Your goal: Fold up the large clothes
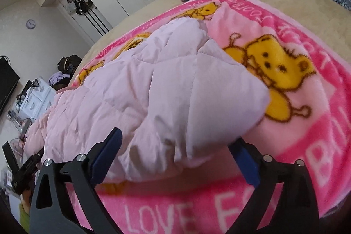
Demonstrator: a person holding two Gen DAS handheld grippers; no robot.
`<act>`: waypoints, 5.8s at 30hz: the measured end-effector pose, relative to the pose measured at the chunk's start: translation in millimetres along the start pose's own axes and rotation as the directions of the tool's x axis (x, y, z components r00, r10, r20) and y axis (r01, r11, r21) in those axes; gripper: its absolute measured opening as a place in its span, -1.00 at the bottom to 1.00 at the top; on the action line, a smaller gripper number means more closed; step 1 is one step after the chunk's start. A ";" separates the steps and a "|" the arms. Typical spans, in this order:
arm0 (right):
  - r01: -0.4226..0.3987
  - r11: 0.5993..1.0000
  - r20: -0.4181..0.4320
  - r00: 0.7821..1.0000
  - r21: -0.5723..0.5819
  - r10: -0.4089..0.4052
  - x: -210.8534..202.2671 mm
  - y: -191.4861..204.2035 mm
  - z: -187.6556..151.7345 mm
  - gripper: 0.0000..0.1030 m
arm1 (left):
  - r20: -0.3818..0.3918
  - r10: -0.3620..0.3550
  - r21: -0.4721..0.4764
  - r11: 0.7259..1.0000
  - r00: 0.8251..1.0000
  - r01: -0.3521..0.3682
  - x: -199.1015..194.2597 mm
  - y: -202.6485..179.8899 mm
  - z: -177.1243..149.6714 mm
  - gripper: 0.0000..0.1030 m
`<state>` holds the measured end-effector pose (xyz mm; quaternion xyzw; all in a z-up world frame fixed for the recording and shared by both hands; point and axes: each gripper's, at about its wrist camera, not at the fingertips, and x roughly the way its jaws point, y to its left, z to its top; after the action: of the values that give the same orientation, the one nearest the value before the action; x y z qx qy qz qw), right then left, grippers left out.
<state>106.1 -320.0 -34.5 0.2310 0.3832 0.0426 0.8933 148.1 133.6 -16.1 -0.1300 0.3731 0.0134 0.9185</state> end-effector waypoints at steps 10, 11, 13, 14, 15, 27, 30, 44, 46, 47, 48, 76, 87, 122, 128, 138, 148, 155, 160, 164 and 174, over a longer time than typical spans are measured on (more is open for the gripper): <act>0.061 0.998 0.120 0.991 -0.033 -0.057 -55.0 -3.4 -10.2 0.89 | 0.024 0.003 -0.028 1.000 1.000 -0.002 -31.5 15.7 -12.4 0.44; 0.067 0.997 0.134 0.989 -0.049 -0.060 -61.7 -1.2 -12.4 0.89 | 0.031 0.017 -0.026 1.000 0.999 -0.016 -37.1 17.4 -14.6 0.53; 0.084 0.993 0.158 0.985 -0.081 -0.071 -70.9 3.9 -16.2 0.89 | 0.056 0.024 -0.010 1.000 0.998 -0.024 -50.3 19.0 -17.2 0.56; 0.093 0.990 0.172 0.982 -0.102 -0.074 -76.1 7.9 -19.3 0.89 | 0.072 0.027 0.008 1.000 0.997 -0.027 -59.4 18.4 -18.4 0.58; 0.098 0.988 0.180 0.981 -0.118 -0.076 -79.5 9.2 -20.9 0.89 | 0.084 0.033 0.021 0.999 0.996 -0.035 -66.8 17.7 -19.9 0.62; 0.098 0.937 0.215 0.976 -0.334 -0.026 -110.8 70.5 -60.2 0.92 | 0.150 0.011 0.106 0.994 0.989 -0.028 -119.4 -6.4 -48.8 0.83; 0.079 0.932 0.211 0.978 -0.353 -0.003 -116.1 83.2 -70.2 0.92 | 0.154 -0.010 0.109 0.994 0.988 -0.007 -125.6 -12.9 -55.8 0.82; 0.011 0.906 0.135 0.989 -0.423 0.051 -112.7 116.3 -108.4 0.92 | 0.099 -0.110 0.191 0.977 0.989 0.090 -124.7 -63.3 -93.9 0.82; -0.008 0.905 0.123 0.990 -0.426 0.067 -111.9 118.0 -112.8 0.92 | 0.100 -0.112 0.208 0.974 0.989 0.090 -125.3 -69.7 -96.3 0.82; -0.014 0.903 0.121 0.990 -0.430 0.072 -111.8 120.1 -114.6 0.92 | 0.099 -0.118 0.215 0.972 0.988 0.095 -125.9 -71.5 -97.5 0.82; -0.018 0.902 0.119 0.990 -0.431 0.076 -111.7 120.9 -115.6 0.92 | 0.099 -0.122 0.219 0.971 0.988 0.098 -126.1 -72.8 -98.5 0.82; -0.033 0.900 0.120 0.988 -0.436 0.094 -115.3 125.0 -117.8 0.92 | 0.116 -0.096 0.230 0.971 0.989 0.067 -130.8 -80.1 -99.5 0.82; -0.031 0.899 0.121 0.988 -0.438 0.093 -115.9 125.7 -117.6 0.92 | 0.124 -0.075 0.228 0.973 0.989 0.046 -130.7 -76.7 -98.4 0.83; -0.018 0.898 0.131 0.988 -0.440 0.084 -116.5 123.9 -115.5 0.92 | 0.127 -0.067 0.228 0.973 0.990 0.037 -131.7 -76.4 -97.4 0.83; -0.017 0.897 0.132 0.988 -0.441 0.084 -116.6 124.0 -115.1 0.92 | 0.129 -0.067 0.228 0.973 0.989 0.036 -131.7 -76.2 -97.2 0.83; -0.014 0.897 0.133 0.988 -0.442 0.081 -117.1 122.9 -113.7 0.92 | 0.129 -0.069 0.228 0.973 0.989 0.038 -132.0 -76.2 -97.4 0.82; 0.000 0.895 0.132 0.989 -0.447 0.065 -115.3 121.4 -115.0 0.92 | 0.118 -0.072 0.231 0.972 0.990 0.043 -130.2 -76.0 -96.9 0.83; 0.013 0.893 0.137 0.989 -0.451 0.054 -117.6 119.8 -116.2 0.92 | 0.069 -0.057 0.205 0.978 0.996 0.041 -121.7 -73.7 -100.3 0.83; 0.035 0.908 0.152 0.988 -0.417 0.032 -122.5 108.1 -112.5 0.92 | 0.085 -0.050 0.214 0.976 0.995 0.030 -123.7 -70.7 -103.6 0.82; 0.117 0.937 0.217 0.975 -0.328 -0.046 -135.2 68.4 -98.7 0.92 | 0.101 0.019 0.145 0.989 0.995 -0.033 -116.8 -45.5 -89.0 0.83; 0.660 0.682 0.125 0.683 0.315 -0.719 -178.0 -245.8 -68.5 0.92 | 0.075 0.478 -0.120 0.876 0.875 -0.468 -62.4 147.1 13.6 0.83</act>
<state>-92.0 -557.7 -66.7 0.1800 0.3340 -0.3752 0.8458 94.5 283.6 2.5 -0.0789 0.3452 0.2623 0.8977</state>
